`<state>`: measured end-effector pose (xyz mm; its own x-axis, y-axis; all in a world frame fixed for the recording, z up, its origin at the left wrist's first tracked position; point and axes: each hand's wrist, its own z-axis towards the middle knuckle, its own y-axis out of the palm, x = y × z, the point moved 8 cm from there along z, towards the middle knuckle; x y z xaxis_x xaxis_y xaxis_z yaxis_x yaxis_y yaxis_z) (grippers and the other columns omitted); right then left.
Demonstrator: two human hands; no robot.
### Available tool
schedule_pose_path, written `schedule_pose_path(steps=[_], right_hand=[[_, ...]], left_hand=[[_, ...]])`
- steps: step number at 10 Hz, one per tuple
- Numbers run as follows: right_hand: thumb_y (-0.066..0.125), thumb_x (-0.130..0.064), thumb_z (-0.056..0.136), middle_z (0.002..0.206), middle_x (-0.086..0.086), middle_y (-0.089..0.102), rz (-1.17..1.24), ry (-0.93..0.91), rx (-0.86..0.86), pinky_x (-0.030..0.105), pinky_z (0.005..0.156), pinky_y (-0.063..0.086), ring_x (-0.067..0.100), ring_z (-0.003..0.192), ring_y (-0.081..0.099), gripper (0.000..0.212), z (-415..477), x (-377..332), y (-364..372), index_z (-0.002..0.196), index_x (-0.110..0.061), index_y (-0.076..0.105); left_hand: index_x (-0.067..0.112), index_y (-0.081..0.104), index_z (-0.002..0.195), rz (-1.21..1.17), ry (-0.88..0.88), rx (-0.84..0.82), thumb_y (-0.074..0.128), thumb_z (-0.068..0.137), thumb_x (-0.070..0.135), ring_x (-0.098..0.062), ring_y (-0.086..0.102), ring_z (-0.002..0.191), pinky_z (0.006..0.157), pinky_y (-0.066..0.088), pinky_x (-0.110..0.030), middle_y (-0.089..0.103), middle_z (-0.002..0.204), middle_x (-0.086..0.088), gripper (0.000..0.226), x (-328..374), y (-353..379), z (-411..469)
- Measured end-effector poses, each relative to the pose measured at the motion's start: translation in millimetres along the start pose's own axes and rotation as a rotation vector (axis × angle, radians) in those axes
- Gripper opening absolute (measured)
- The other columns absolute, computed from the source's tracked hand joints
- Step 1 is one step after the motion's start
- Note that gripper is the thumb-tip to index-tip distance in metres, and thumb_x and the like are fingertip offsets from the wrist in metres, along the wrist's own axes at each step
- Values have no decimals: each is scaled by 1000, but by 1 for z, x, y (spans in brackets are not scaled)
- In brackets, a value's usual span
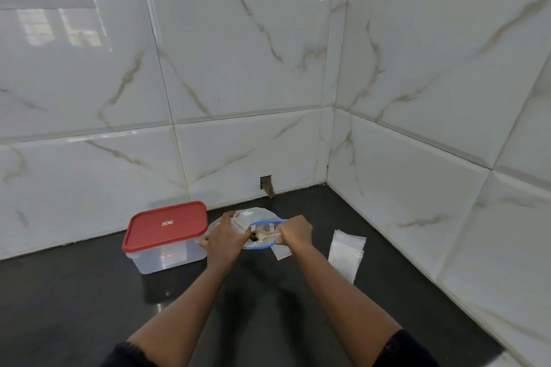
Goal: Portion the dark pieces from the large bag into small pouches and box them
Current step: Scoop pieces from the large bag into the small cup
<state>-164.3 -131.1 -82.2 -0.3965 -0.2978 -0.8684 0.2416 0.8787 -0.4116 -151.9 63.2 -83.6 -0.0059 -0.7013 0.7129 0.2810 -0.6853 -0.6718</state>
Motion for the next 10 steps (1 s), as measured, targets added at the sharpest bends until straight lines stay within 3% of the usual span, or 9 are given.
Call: schedule_pose_path(steps=[1, 2, 3, 4, 5, 7, 8, 9, 10], right_hand=[[65, -8, 86, 91, 6, 65, -148, 16, -10, 13, 39, 33, 9, 67, 58, 4, -8, 2, -21, 89, -7, 63], [59, -9, 87, 67, -1, 51, -194, -8, 11, 13, 44, 29, 5, 54, 48, 9, -4, 4, -39, 85, -11, 67], [53, -4, 86, 73, 5, 58, -47, 11, -11, 16, 50, 48, 5, 45, 62, 24, 7, 13, -49, 106, 3, 66], [51, -3, 88, 75, 7, 58, 53, 26, 9, 17, 43, 48, 4, 35, 56, 27, 8, 14, -61, 111, 6, 61], [53, 0, 87, 71, 5, 58, 126, 6, -5, 18, 46, 49, 1, 36, 56, 24, -3, 5, -59, 108, 7, 63], [53, 0, 87, 77, 4, 63, 45, -140, -40, 27, 74, 56, 12, 66, 61, 24, -21, -13, -39, 105, 5, 68], [56, -2, 90, 97, 14, 70, -128, -248, -37, 26, 85, 56, 18, 82, 68, 23, -32, -23, -28, 109, -3, 69], [54, -5, 93, 105, 13, 69, -218, -373, -31, 15, 75, 52, 14, 80, 66, 25, -36, -31, -18, 115, -6, 67], [56, -6, 92, 113, 10, 67, -340, -472, -29, 22, 90, 53, 16, 96, 66, 29, -40, -36, -10, 120, -9, 64]], left_hand=[[24, 42, 130, 24, -30, -38, 66, 80, 46, -24, 50, 116, 97, 34, -42, 56, 126, -5, 60, -1, 9, -3], [22, 40, 132, 31, -52, -67, 67, 80, 45, -24, 48, 119, 101, 35, -44, 54, 130, -5, 62, 1, 15, -4], [22, 40, 133, 29, -64, -72, 67, 80, 44, -25, 47, 121, 101, 34, -45, 53, 132, -5, 64, 2, 17, -4], [23, 39, 134, 24, -75, -76, 67, 81, 42, -25, 46, 121, 101, 32, -44, 52, 132, -6, 63, 3, 19, -7], [23, 39, 134, 13, -74, -84, 67, 81, 42, -25, 46, 121, 101, 30, -43, 51, 133, -6, 63, 2, 21, -9], [23, 40, 134, 9, -66, -99, 68, 81, 41, -25, 45, 123, 103, 29, -46, 51, 134, -5, 62, -1, 23, -12], [22, 41, 135, 32, -64, -96, 68, 81, 39, -25, 46, 122, 102, 31, -45, 51, 133, -6, 63, -1, 21, -13], [23, 41, 135, 46, -60, -98, 68, 81, 39, -24, 47, 121, 103, 30, -45, 51, 133, -5, 62, 0, 22, -13], [24, 41, 134, 50, -56, -97, 68, 81, 42, -23, 49, 118, 102, 30, -43, 52, 131, -4, 62, -1, 23, -14]])
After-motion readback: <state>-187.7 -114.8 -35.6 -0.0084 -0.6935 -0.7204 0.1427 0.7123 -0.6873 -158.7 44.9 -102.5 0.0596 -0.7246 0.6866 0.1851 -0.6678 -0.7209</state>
